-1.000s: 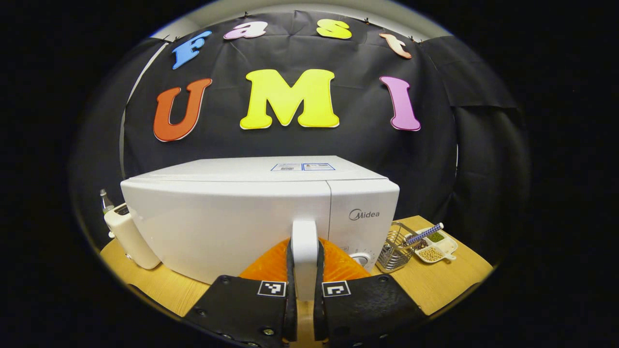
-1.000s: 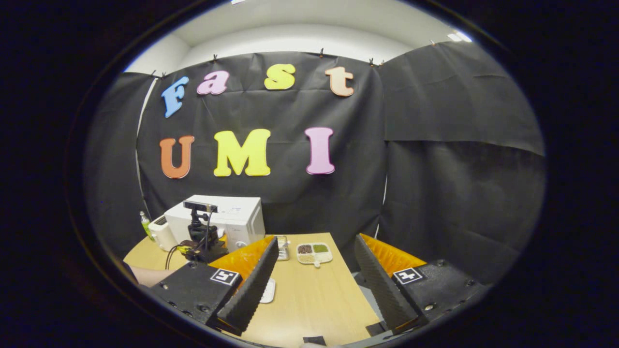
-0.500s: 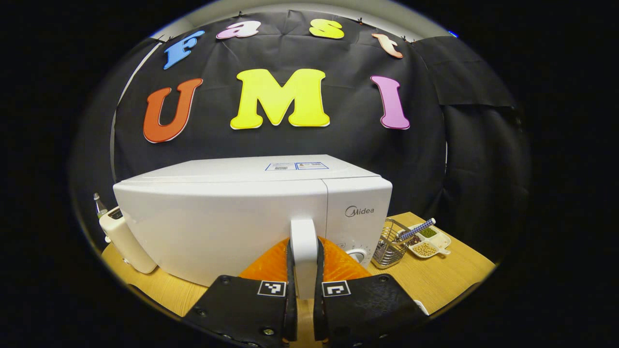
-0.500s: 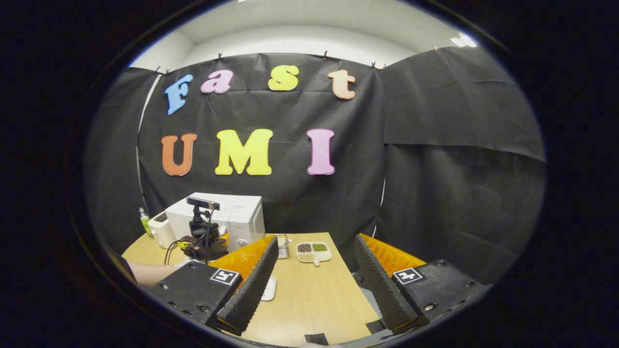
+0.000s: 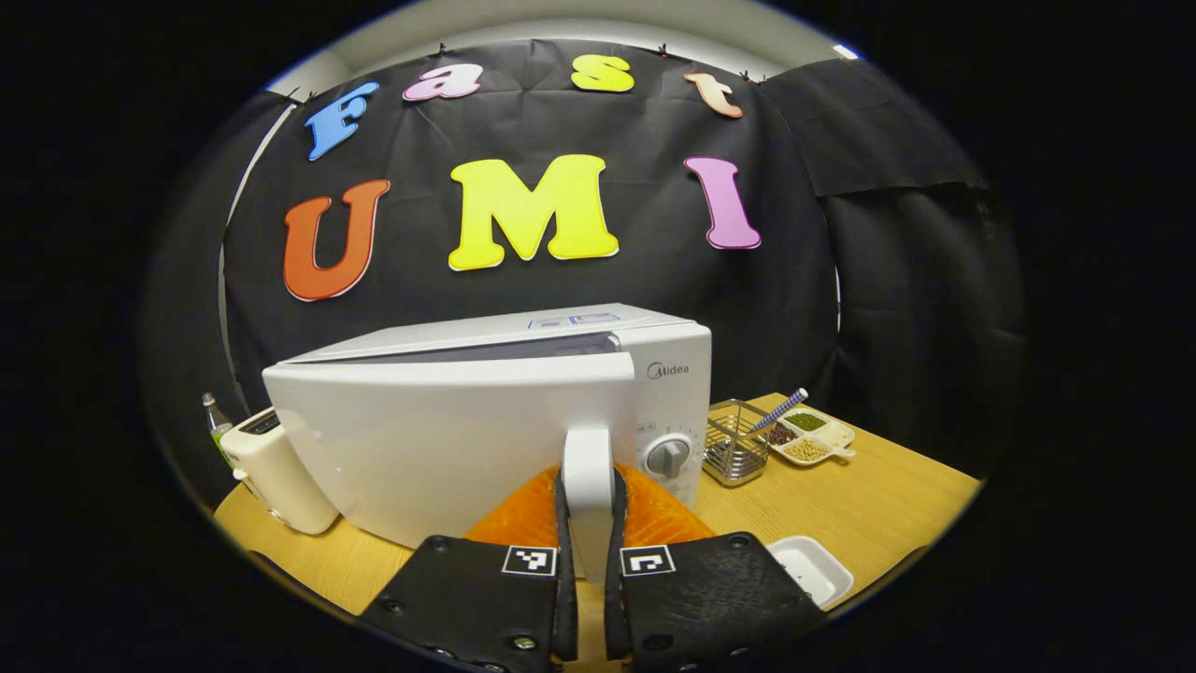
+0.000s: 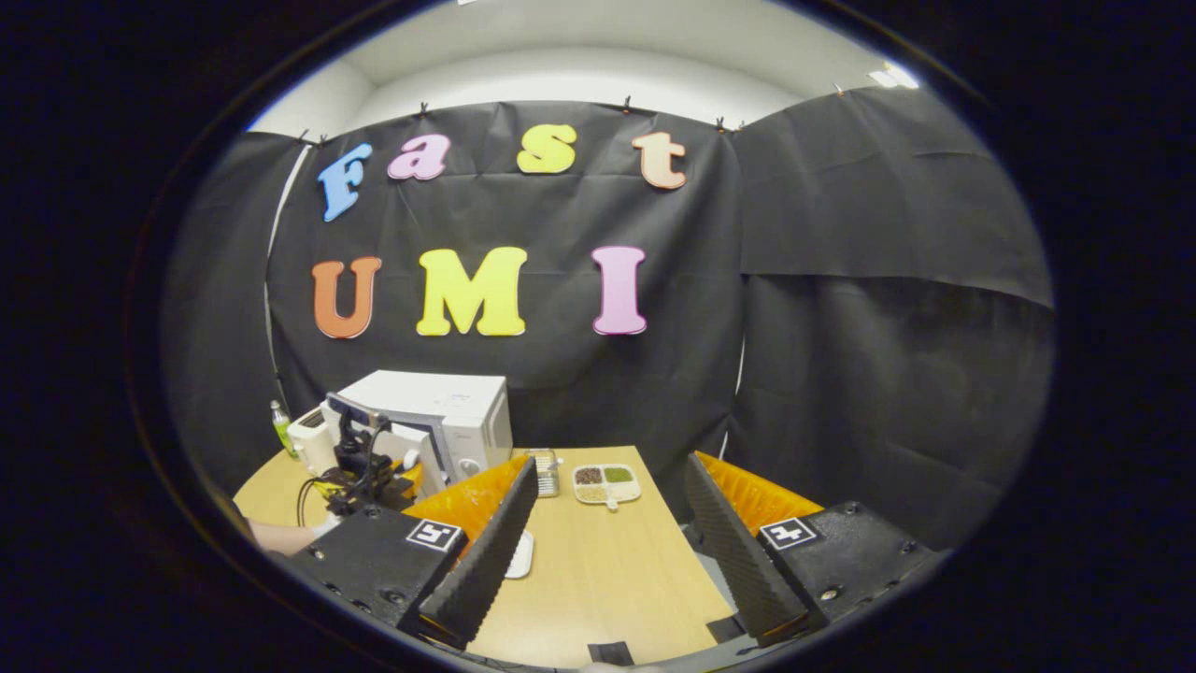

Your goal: Open the microwave oven with the left hand, put the food in, and close the microwave oven.

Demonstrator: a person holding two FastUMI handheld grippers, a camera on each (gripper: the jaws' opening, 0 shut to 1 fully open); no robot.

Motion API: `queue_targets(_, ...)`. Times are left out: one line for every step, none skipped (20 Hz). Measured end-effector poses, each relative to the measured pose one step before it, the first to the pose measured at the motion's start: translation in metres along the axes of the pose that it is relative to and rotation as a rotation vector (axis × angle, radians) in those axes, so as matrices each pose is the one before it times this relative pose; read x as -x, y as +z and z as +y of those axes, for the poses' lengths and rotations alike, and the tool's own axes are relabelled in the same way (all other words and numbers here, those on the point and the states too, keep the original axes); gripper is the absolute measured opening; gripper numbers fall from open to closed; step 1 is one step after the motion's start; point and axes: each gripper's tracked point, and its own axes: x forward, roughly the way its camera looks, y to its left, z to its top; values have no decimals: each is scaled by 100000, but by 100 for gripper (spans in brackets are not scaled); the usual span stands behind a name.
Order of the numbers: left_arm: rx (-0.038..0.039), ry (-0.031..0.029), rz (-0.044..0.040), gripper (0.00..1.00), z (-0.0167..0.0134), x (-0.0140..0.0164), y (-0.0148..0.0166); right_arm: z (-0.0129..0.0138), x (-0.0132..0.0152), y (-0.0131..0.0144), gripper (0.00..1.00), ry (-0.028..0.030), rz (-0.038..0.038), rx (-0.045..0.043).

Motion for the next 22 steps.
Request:
queue_targets(-1060, -406, 225, 11, 457, 1581, -373, 444, -77, 45, 100, 1491, -220, 548)
queue_targets(-1616, 96, 105, 11, 551, 1429, -337, 624, -117, 259, 100, 1934, -350, 544)
queue_targets(-1001, 739, 58, 11, 691, 1354, -277, 709, -157, -69, 100, 2191, 180, 688)
queue_targets(-135, 1149, 973, 11, 732, 1356, -454, 940, -215, 0, 100, 2596, 212, 618)
queue_targets(199, 1649, 869, 12, 876, 1267, -439, 1090, -228, -67, 100, 2759, 53, 250)
queue_targets(28, 2032, 930, 12, 897, 1256, -318, 1130, -235, 82, 100, 3040, -198, -167)
queue_targets(-161, 2357, 900, 12, 952, 1315, -351, 1268, -296, -63, 100, 3454, 144, -463)
queue_targets(-20, 2042, -59, 12, 925, 1185, -171, 1142, -335, -147, 100, 3053, 588, -141)
queue_targets(251, 2392, 794, 13, 1066, 842, -438, 1364, -362, -186, 100, 3509, 655, 387)
queue_targets(97, 2402, 809, 14, 1145, 972, -363, 793, -298, -113, 100, 2189, 340, 575)
queue_targets(547, 2633, 844, 14, 1213, 796, -473, 948, -185, -42, 100, 2277, 126, 513)
queue_targets(815, 2600, 724, 15, 1181, 779, -380, 949, -283, -55, 100, 2375, 156, 94)
queue_targets(1115, 2876, 418, 15, 1384, 584, -195, 1114, -207, -200, 100, 2479, 534, 37)
queue_targets(838, 3028, 985, 17, 1368, 538, -427, 780, -144, 22, 92, 2205, 57, 284)
queue_targets(308, 2922, 659, 17, 1290, 508, -268, 611, -113, 43, 92, 1385, 63, 697)
queue_targets(527, 1921, 820, 17, 1003, 526, -271, 376, 14, 6, 100, 1166, -65, 652)
queue_targets(930, 1685, 948, 19, 1104, 357, -362, 393, 73, 47, 92, 1059, -465, 400)
queue_targets(1193, 1888, 99, 19, 1077, 203, -245, 131, 126, 65, 100, 482, -296, 254)
queue_targets(1512, 1656, 655, 30, 960, 226, -204, 3, 138, -79, 100, 196, -9, 37)
queue_targets(1396, -111, 755, 24, 582, 37, -99, 29, 152, -67, 100, -17, 47, -281)
queue_targets(211, -771, 476, 41, 236, 293, -152, -27, 93, 21, 92, -92, -135, -584)
queue_targets(-1708, 1561, -595, 59, 695, 328, 30, 98, 157, 22, 92, 11, -19, -476)
